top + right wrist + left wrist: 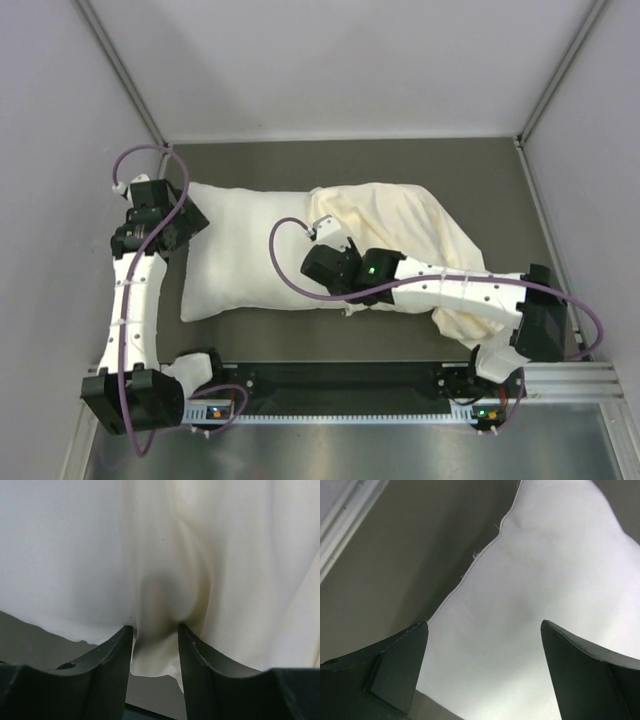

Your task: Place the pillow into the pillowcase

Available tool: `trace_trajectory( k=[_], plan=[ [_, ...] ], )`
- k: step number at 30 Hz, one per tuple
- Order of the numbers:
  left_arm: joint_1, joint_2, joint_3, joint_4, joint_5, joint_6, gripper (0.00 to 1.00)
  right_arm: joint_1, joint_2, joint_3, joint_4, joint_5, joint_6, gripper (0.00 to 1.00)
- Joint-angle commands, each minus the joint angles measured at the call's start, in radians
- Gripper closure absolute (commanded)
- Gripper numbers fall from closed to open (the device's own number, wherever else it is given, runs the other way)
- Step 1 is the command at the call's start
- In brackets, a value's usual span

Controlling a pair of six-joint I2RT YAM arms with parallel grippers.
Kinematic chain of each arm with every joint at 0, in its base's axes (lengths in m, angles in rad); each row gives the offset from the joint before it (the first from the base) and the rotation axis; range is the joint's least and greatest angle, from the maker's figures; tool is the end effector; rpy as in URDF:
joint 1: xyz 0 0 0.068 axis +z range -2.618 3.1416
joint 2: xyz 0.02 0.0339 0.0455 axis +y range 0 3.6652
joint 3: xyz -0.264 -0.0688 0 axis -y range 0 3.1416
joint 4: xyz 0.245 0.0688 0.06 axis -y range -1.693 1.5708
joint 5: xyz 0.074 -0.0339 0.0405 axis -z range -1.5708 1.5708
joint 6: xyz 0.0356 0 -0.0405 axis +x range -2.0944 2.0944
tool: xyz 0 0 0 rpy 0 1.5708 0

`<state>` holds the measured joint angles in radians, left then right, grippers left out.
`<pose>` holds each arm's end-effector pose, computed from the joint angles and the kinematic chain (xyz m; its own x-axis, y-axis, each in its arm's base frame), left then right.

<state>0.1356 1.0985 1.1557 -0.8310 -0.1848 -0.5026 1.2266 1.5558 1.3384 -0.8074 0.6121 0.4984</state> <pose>0.2161 0.0361 0.3463 -0.4801 -0.5434 -0.6887 -0.5641 0.7924 -0.2320 0.1278 0.2960 0.2951 -0.5735 -0.4403 -0.6908 -0.4504 0.8738 -0.1831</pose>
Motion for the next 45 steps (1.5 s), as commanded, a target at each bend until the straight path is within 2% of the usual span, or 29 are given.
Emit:
trace_trajectory(
  k=[1,3,6,7,9,12,15,17,19,21,22,23,25,29,31,32,37,40,43,45],
  plan=[
    [0.019,-0.002,-0.085,0.096,0.067,-0.045,0.01,-0.019,0.009,-0.010,0.025,0.061,0.032,0.60],
    [0.035,-0.021,-0.123,0.127,0.058,-0.073,0.01,-0.026,0.003,-0.016,0.016,0.083,0.040,0.68],
    [0.048,-0.064,-0.185,0.173,0.036,-0.100,0.01,-0.029,-0.023,-0.027,0.007,0.065,0.034,0.93],
    [0.050,-0.077,-0.204,0.181,0.033,-0.103,0.01,-0.029,-0.036,-0.030,0.013,0.046,0.026,0.96],
    [0.052,-0.077,-0.221,0.197,0.039,-0.108,0.01,-0.029,-0.085,-0.045,0.039,-0.033,-0.004,1.00],
    [0.052,-0.054,-0.255,0.220,0.097,-0.105,0.02,-0.026,-0.151,-0.048,0.102,-0.171,-0.035,1.00],
    [0.048,-0.043,-0.348,0.308,0.321,-0.120,0.08,-0.022,-0.180,-0.028,0.146,-0.297,-0.075,1.00],
    [0.033,-0.051,-0.414,0.389,0.454,-0.204,0.14,-0.022,-0.184,-0.018,0.175,-0.345,-0.087,1.00],
    [-0.043,-0.072,-0.493,0.495,0.472,-0.293,0.17,-0.027,-0.183,0.011,0.178,-0.344,-0.096,1.00],
    [-0.132,-0.092,-0.501,0.507,0.354,-0.333,0.17,-0.053,-0.177,0.047,0.171,-0.338,-0.107,1.00],
    [-0.253,-0.116,-0.496,0.503,0.290,-0.374,0.17,-0.084,-0.174,0.062,0.165,-0.336,-0.112,1.00],
    [-0.299,-0.132,-0.493,0.501,0.212,-0.399,0.16,-0.108,-0.168,0.076,0.159,-0.368,-0.119,1.00],
    [-0.388,-0.170,-0.498,0.527,0.194,-0.471,0.16,-0.206,-0.154,0.119,0.149,-0.408,-0.146,1.00],
    [-0.479,-0.212,-0.482,0.544,0.144,-0.553,0.16,-0.393,-0.106,0.263,0.100,-0.514,-0.196,1.00],
    [-0.536,-0.229,-0.452,0.535,0.101,-0.573,0.16,-0.462,-0.070,0.416,0.030,-0.538,-0.224,1.00],
    [-0.557,-0.233,-0.441,0.524,0.082,-0.579,0.16,-0.472,-0.031,0.521,0.008,-0.564,-0.237,1.00],
    [-0.662,-0.265,-0.372,0.481,-0.054,-0.583,0.16,-0.469,0.062,0.741,-0.067,-0.710,-0.244,1.00],
    [-0.679,-0.298,-0.347,0.454,-0.102,-0.565,0.16,-0.435,0.052,0.746,-0.056,-0.761,-0.254,1.00],
    [-0.680,-0.325,-0.324,0.417,-0.159,-0.528,0.15,-0.432,-0.008,0.639,-0.035,-0.721,-0.248,1.00],
    [-0.680,-0.333,-0.314,0.388,-0.182,-0.505,0.15,-0.438,-0.052,0.497,-0.004,-0.672,-0.239,1.00]
  ],
)
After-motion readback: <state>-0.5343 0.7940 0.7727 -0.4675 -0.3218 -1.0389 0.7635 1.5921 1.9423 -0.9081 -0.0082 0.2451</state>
